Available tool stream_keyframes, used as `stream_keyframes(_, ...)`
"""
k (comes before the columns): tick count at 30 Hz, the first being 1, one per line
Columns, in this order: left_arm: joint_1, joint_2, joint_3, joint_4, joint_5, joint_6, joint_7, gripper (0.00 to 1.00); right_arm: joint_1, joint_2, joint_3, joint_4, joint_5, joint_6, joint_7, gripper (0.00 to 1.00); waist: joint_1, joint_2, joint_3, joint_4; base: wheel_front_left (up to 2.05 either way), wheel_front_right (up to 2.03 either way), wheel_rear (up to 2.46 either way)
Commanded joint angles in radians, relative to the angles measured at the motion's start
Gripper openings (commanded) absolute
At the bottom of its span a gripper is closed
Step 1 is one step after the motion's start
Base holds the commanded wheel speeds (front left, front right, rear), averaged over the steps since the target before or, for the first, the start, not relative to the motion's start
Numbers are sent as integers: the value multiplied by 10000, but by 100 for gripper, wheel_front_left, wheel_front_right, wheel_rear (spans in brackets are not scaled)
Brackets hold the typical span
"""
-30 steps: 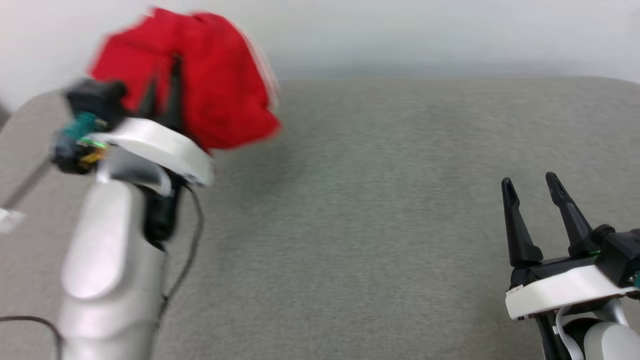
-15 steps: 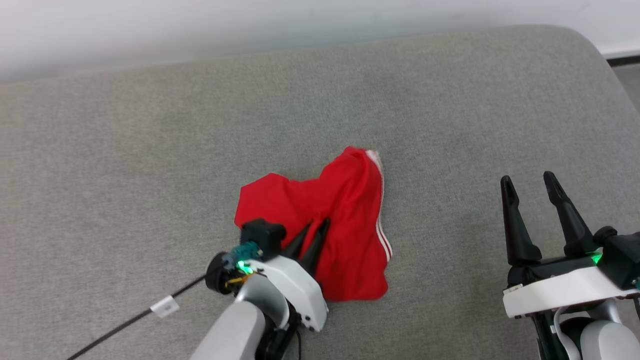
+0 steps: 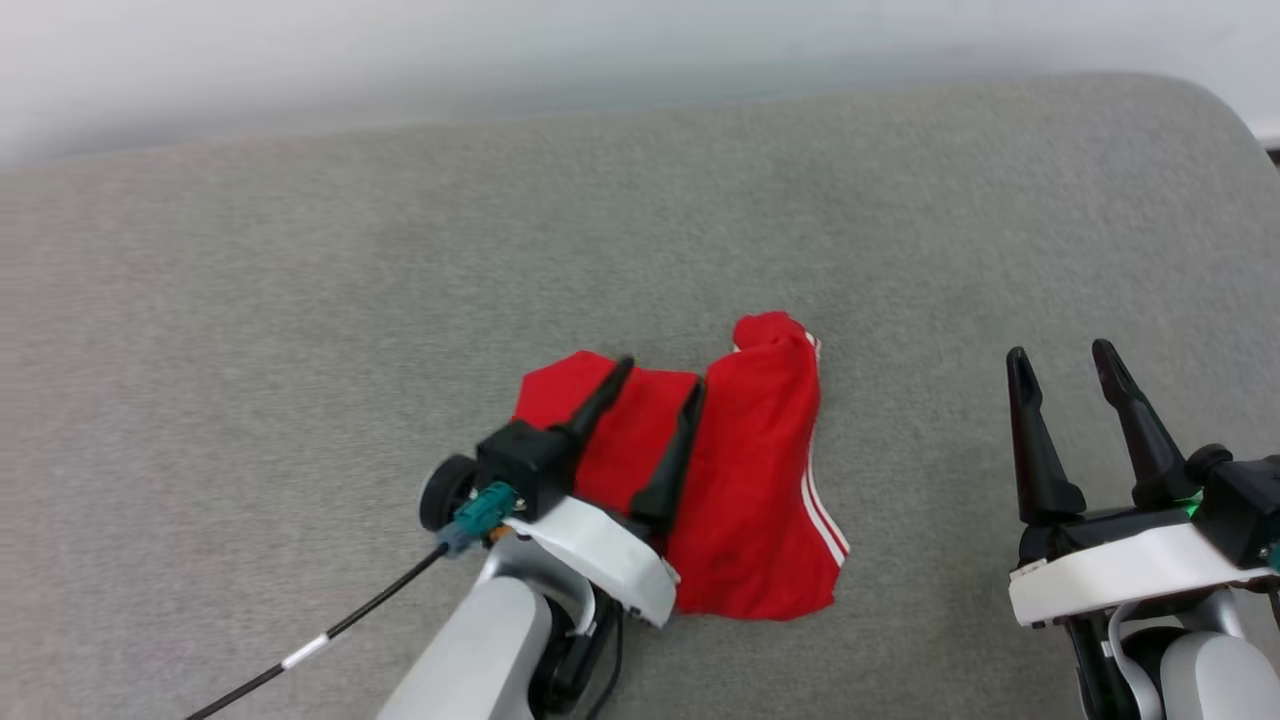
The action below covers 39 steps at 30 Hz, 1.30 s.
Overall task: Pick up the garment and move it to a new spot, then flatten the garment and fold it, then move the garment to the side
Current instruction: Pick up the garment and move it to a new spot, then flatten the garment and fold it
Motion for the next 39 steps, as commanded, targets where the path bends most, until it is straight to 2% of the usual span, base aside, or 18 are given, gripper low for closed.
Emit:
stream_keyframes(1, -114, 0, 105, -166, 64, 101, -142, 100, 88, 23, -47, -13, -76, -7, 53, 100, 0, -1, -286, 272, 0, 0, 0)
stream_keyframes(6, 58, 305, 802, -702, 111, 602, -421, 100, 276, 23, -129, -115, -177, -7, 236, 100, 0, -1, -600, 611, 0, 0, 0)
stream_keyframes(14, 1044, 1312, 2320, -1208, 90, 1404, -530, 100, 664, 21, -165, -228, -237, -5, 482, 100, 0, -1, -1013, 872, 0, 0, 0)
stream_keyframes(18, 1818, 1696, 2702, -1476, -11, 1500, -543, 100, 880, 21, -201, -199, -187, -7, 583, 100, 0, -1, -1271, 887, 0, 0, 0)
stream_keyframes(25, 2611, 1959, 2701, -1838, -122, 1462, -335, 100, 1220, 21, -288, -193, -167, -7, 703, 100, 0, -1, -1638, 846, 0, 0, 0)
stream_keyframes(39, 3014, 1993, 2438, -2338, -217, 1519, -13, 100, 1443, 22, -304, -475, -260, -5, 907, 100, 0, -1, -1753, 847, 0, 0, 0)
